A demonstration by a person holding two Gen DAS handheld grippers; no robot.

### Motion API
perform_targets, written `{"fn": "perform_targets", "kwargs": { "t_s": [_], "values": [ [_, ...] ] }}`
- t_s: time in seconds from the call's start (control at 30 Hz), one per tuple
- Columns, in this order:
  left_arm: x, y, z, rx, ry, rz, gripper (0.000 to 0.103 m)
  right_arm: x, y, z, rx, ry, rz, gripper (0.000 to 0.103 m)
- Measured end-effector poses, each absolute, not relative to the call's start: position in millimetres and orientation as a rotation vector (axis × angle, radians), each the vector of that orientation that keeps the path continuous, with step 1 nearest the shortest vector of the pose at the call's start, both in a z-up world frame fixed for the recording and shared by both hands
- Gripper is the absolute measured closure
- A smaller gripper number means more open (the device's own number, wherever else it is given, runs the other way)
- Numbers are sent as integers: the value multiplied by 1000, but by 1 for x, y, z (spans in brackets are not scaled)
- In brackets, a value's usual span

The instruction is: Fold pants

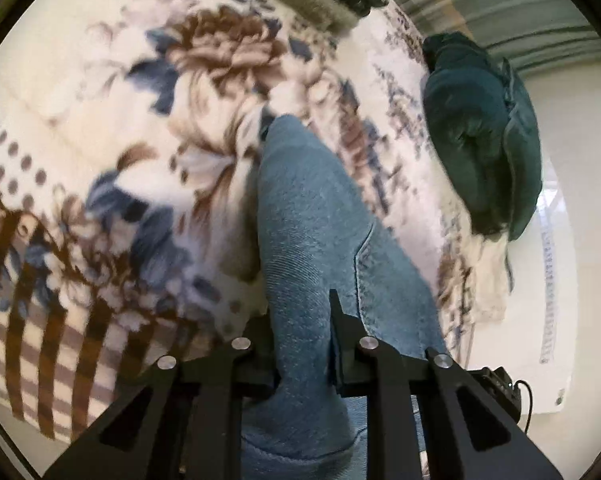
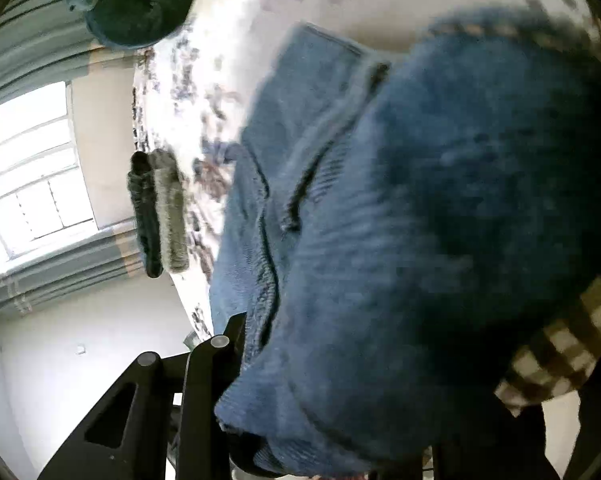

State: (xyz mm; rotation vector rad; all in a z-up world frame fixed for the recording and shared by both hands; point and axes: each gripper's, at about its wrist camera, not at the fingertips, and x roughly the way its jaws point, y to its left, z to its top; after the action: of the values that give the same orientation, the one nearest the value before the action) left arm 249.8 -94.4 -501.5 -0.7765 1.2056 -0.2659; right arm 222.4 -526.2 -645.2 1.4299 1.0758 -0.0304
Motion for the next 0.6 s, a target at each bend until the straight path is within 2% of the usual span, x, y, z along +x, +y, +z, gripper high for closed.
{"fn": "perform_targets", "kwargs": {
  "t_s": [0.37,0.6],
  "values": [
    [298,-76,-390,-763,1115,-270,87,287,-496,-545,1331,1063,94,72],
    [402,-25,-351,-798,1006,-297,87,394,-445,-502,1285,981,153,72]
  ]
}}
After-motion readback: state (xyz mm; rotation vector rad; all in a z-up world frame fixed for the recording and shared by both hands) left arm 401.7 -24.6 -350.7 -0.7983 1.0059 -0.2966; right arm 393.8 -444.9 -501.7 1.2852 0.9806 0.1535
